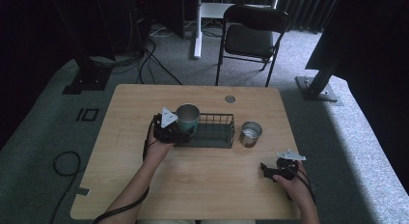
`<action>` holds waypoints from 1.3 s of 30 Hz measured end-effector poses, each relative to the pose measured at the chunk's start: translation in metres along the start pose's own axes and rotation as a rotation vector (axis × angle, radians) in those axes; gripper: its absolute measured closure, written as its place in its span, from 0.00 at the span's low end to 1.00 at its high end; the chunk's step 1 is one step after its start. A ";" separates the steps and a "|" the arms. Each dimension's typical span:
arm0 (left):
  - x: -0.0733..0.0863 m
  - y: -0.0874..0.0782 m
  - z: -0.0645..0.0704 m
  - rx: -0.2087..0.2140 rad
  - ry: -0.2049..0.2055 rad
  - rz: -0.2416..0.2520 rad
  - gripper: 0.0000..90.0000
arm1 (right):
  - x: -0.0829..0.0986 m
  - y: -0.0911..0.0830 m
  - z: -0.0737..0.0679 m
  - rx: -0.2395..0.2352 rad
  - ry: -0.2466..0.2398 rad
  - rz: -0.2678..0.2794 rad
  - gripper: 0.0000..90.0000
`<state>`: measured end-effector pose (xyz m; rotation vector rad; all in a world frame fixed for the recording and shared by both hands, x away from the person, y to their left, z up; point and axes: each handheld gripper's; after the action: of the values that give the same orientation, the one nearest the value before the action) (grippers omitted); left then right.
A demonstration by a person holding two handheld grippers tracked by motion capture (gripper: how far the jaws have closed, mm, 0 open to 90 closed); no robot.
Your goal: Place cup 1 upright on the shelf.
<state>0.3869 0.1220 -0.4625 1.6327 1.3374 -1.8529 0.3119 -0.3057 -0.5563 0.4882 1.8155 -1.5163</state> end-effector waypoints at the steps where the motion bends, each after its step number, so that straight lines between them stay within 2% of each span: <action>1: 0.001 -0.001 0.000 0.001 -0.002 -0.002 0.00 | 0.000 0.000 0.000 0.000 0.000 0.000 0.13; 14: 0.012 -0.015 -0.004 0.013 -0.001 -0.005 0.00 | 0.000 0.000 0.000 0.000 -0.001 0.000 0.13; 24: 0.026 -0.030 -0.012 0.014 -0.005 -0.017 0.00 | 0.000 0.000 0.000 0.000 -0.001 0.000 0.13; 27: 0.030 -0.033 -0.015 0.010 -0.006 -0.027 0.00 | 0.000 0.000 0.000 0.000 -0.001 0.000 0.13; 34: 0.040 -0.042 -0.022 -0.029 0.002 -0.034 0.00 | 0.000 0.000 0.000 0.000 -0.001 0.000 0.13; 39: 0.048 -0.048 -0.027 -0.018 -0.011 -0.055 0.00 | 0.000 0.000 0.000 0.000 -0.001 0.000 0.13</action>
<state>0.3530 0.1829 -0.4830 1.5901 1.4041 -1.8722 0.3119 -0.3057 -0.5563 0.4877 1.8150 -1.5161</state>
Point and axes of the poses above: each handheld gripper's, and its own axes: y roughly forward along the jaws, x roughly out of its underside, z roughly to its right, and after that the axes turned 4 degrees about y, right-handed
